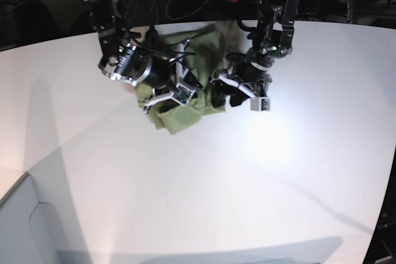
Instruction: Fold the T-shirt properly
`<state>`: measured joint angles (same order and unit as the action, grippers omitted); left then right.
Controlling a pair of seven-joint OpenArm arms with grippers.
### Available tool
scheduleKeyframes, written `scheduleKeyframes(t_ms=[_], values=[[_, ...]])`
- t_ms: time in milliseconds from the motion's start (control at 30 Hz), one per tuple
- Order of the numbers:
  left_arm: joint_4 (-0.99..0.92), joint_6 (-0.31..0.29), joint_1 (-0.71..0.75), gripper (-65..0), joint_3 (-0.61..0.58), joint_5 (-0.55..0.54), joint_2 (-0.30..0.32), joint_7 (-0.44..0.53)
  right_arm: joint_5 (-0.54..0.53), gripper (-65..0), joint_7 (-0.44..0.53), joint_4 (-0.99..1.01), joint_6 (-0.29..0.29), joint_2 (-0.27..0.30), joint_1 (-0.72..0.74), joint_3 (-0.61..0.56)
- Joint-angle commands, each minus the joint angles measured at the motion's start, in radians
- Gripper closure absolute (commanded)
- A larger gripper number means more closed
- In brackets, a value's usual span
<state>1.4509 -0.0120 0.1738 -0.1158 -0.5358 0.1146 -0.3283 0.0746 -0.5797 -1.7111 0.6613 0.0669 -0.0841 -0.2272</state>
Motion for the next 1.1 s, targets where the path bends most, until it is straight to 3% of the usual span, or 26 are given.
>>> scheduleKeyframes(t_ms=[0,133,233,433,667,967,1067], values=[[-0.005,0.020,0.007,-31.7,0.000,0.013,0.004,-0.058,-0.022,-15.1,0.027,-0.016,0.012,0.001,0.011,-0.004],[0.011,0.020,0.011,-31.8,0.001,0.004,0.006,-0.061,-0.022,-38.6,0.025,-0.045,0.016,0.004,0.000,0.002],[0.040,0.020,0.017,-31.9,0.001,0.004,0.007,-0.061,-0.022,-47.4,0.033,-0.120,0.016,0.009,-0.032,0.021],[0.166,0.020,0.086,-31.9,0.005,0.003,0.043,-0.061,-0.025,-47.6,0.033,-0.229,0.016,0.012,-0.078,0.147],[0.307,0.016,0.178,-32.0,0.130,0.003,0.056,-0.061,-0.025,-48.2,0.013,-0.218,0.016,0.012,-0.026,0.282],[0.399,0.014,0.247,-32.0,0.273,0.003,0.056,-0.062,-0.025,-47.5,-0.030,0.012,0.018,0.018,0.132,0.325],[0.399,0.013,0.261,-32.0,0.302,0.003,0.055,-0.062,-0.025,-41.9,-0.029,0.069,0.030,0.012,0.143,0.322]])
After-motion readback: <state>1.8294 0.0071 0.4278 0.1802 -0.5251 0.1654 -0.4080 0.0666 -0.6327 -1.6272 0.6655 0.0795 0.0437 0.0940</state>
